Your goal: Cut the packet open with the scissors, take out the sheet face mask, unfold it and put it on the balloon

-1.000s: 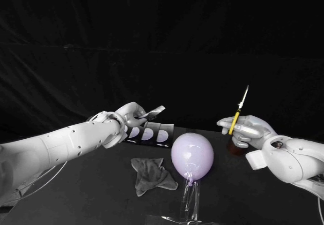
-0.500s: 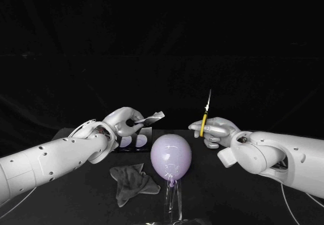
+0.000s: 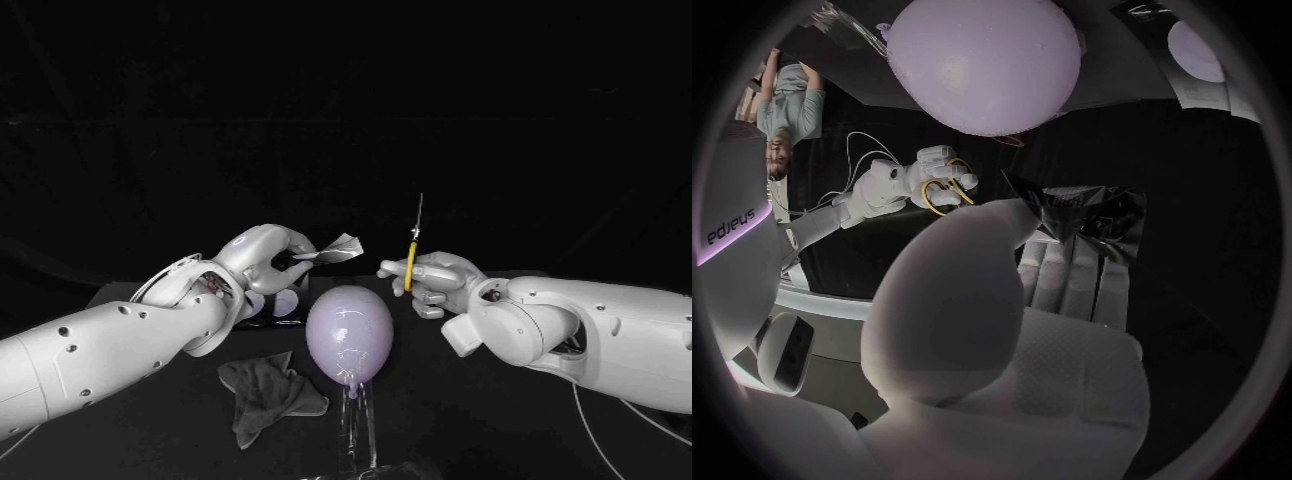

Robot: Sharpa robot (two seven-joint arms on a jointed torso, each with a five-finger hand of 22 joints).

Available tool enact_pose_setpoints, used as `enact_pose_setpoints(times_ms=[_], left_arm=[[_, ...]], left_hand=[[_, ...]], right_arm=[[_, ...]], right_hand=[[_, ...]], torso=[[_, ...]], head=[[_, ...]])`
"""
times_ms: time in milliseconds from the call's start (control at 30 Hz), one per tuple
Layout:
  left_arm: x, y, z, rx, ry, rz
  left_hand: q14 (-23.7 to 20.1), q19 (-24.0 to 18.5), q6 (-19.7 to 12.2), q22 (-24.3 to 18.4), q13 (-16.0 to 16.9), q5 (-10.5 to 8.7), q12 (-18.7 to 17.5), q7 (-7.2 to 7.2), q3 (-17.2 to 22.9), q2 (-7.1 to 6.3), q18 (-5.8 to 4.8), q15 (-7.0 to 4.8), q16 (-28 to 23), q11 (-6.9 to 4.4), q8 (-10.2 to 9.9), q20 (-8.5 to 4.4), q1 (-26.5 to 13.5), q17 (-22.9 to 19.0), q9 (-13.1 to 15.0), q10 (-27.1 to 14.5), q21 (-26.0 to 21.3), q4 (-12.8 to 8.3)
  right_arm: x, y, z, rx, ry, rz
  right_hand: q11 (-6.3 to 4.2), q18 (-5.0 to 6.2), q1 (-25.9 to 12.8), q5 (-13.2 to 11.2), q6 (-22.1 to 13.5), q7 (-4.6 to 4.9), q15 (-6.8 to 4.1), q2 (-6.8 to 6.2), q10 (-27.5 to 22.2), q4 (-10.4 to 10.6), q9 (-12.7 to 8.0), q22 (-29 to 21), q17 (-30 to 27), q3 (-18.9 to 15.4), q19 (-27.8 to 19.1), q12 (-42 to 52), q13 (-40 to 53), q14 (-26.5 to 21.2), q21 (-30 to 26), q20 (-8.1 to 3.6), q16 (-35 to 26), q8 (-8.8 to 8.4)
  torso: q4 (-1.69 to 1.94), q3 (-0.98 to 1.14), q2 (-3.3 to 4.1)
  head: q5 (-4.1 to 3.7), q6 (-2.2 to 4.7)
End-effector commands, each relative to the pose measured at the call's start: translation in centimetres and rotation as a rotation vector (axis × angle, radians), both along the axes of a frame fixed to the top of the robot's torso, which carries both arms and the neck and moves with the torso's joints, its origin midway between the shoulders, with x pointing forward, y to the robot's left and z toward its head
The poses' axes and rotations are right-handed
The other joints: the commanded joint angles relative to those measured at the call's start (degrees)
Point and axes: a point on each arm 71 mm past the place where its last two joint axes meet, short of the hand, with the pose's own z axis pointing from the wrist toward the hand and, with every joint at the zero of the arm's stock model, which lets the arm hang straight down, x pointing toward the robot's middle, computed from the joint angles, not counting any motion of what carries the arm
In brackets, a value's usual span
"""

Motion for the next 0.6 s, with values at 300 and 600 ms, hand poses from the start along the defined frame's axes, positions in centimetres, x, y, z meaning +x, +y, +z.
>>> enact_pose_setpoints(times_ms=[300,600], left_arm=[[-0.8,-1.3,0.6,0.043,-0.092,-0.048],[-1.3,-2.0,0.7,0.055,-0.108,-0.073]], left_hand=[[0.1,-0.2,0.3,0.1,0.0,0.19,-0.4,0.09,0.1,0.5,-0.57,0.13,-0.2,0.16,0.2,-0.07,-0.1,0.1,2.4,0.4,0.3,-0.4],[0.2,-0.3,0.3,0.1,0.0,0.19,-0.4,0.1,0.1,0.51,-0.57,0.12,-0.2,0.16,0.3,-0.07,-0.2,0.1,2.4,0.5,0.3,-0.5]], right_arm=[[-0.5,0.5,0.5,0.076,-0.02,0.024],[-0.8,0.6,0.9,0.102,-0.042,0.032]], right_hand=[[-3.98,-0.06,-1.4,0.2,-2.4,0.44,0.77,-2.26,18.2,1.9,-1.0,6.6,3.3,-4.6,1.5,30.7,4.6,3.3,2.1,0.34,1.9,-2.53],[-3.73,-0.3,-1.2,0.2,-3.0,0.68,1.01,-2.12,18.5,3.4,-1.3,7.5,5.5,-7.3,2.1,33.3,7.7,3.7,3.0,0.57,2.9,-3.54]], torso=[[-0.03,-0.12,0.07],[-0.07,-0.11,-0.01]], head=[[-0.7,0.0],[-0.87,0.04]])
